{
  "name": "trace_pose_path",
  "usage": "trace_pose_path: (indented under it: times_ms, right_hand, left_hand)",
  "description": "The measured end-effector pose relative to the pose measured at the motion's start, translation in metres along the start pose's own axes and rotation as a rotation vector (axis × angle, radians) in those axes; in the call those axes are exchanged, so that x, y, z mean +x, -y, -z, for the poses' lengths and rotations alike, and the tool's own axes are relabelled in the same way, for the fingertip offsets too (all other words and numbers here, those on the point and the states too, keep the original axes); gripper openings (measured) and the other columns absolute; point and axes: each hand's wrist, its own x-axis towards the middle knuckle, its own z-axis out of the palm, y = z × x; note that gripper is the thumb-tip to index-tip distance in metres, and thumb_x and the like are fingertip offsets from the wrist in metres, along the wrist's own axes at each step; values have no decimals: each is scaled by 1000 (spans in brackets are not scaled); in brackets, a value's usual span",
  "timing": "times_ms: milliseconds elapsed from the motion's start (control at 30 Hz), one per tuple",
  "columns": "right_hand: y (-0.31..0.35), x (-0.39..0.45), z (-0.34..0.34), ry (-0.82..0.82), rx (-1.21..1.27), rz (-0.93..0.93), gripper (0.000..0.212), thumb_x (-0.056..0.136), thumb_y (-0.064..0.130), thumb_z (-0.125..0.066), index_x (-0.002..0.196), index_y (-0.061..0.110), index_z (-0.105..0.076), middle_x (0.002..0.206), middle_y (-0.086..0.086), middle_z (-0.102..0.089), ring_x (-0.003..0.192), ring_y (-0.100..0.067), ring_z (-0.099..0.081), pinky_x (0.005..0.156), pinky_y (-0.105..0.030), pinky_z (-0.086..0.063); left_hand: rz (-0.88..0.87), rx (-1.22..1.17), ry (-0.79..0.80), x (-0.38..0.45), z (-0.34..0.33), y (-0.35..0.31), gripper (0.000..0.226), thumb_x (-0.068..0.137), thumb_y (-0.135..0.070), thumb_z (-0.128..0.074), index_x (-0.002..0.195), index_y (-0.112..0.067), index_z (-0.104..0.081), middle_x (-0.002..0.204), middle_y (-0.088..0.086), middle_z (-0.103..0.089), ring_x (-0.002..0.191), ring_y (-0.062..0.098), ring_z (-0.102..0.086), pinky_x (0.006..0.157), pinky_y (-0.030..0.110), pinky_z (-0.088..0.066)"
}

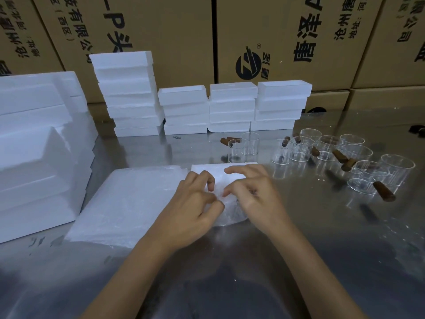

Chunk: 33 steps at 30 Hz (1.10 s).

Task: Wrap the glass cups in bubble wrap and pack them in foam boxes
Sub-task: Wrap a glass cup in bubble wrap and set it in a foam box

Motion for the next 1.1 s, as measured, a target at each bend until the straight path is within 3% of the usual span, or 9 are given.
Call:
trace_pose_path:
  times_ms: [100, 200, 333, 467, 667, 800, 900, 1000, 1100]
  right_hand:
    - [-10, -4, -3, 201, -348, 12, 41, 84, 33, -40, 48, 27, -58, 141, 20, -54, 134, -2, -29, 107, -17, -17]
    - [-13, -6, -7, 260, -356, 5, 38, 85, 36, -38, 49, 30, -50, 145, 18, -51, 137, 0, -25, 107, -19, -14]
    - [-9, 0, -3, -117, -54, -28, 30, 76, 27, -48, 59, 19, -71, 116, 14, -69, 120, 0, -44, 100, -23, -37]
    - [-15, 7, 12, -277, 120, -122, 29, 71, 21, -48, 49, 22, -67, 99, 18, -70, 111, 9, -44, 75, -4, -39]
    - [-20, 7, 5, -151, 137, -209, 28, 68, 24, -49, 49, 22, -69, 96, 22, -71, 112, 11, -48, 82, -21, -45]
    - [-36, 13, 15, -331, 55, -224, 27, 80, 29, -49, 87, 26, -75, 106, 16, -69, 119, -15, -55, 103, -41, -44]
    - [-50, 12, 15, -177, 16, -309, 22, 94, 26, -55, 109, 30, -70, 121, 12, -65, 125, -17, -52, 109, -37, -39]
    - [-56, 10, 9, -67, 18, -330, 13, 95, 29, -60, 88, 30, -70, 107, 15, -64, 113, -14, -57, 101, -35, -42]
    - [-57, 10, 8, -60, -19, -358, 15, 91, 31, -68, 87, 17, -72, 99, 17, -56, 105, -10, -56, 90, -28, -40]
  left_hand:
    - [43, -37, -67, 0, 3, -2, 25, 85, -43, -45, 84, -26, -64, 100, -19, -43, 102, 1, -44, 78, 9, -35]
    - [-11, -104, -97, 0, 2, -5, 19, 83, -44, -48, 90, -31, -59, 105, -23, -50, 106, 2, -46, 87, 7, -35]
    - [-37, -48, 7, -1, -9, -1, 37, 80, -55, -46, 91, -30, -71, 137, -21, -39, 133, -3, -27, 108, 20, -28]
    - [0, -29, 25, 0, -18, 2, 49, 77, -71, -52, 93, -29, -72, 137, -28, -31, 131, -12, -18, 99, 8, -22]
    - [-9, -28, -26, 1, -14, -2, 29, 81, -56, -67, 90, -34, -51, 117, -26, -40, 110, -2, -36, 86, 10, -33]
    - [27, -162, -41, -1, -7, -7, 38, 76, -48, -72, 104, -42, -46, 113, -27, -43, 115, 0, -39, 88, 6, -32]
    - [73, -254, -189, 0, -1, -7, 41, 73, -33, -80, 104, -39, -53, 112, -24, -48, 112, -3, -43, 87, 1, -29]
    - [90, -232, -376, 3, 6, -2, 46, 75, -22, -82, 105, -41, -52, 112, -23, -49, 112, -2, -44, 90, 4, -31]
    - [131, -226, -515, 5, 10, 0, 53, 81, -27, -79, 110, -55, -45, 117, -25, -44, 116, 5, -45, 95, 14, -36]
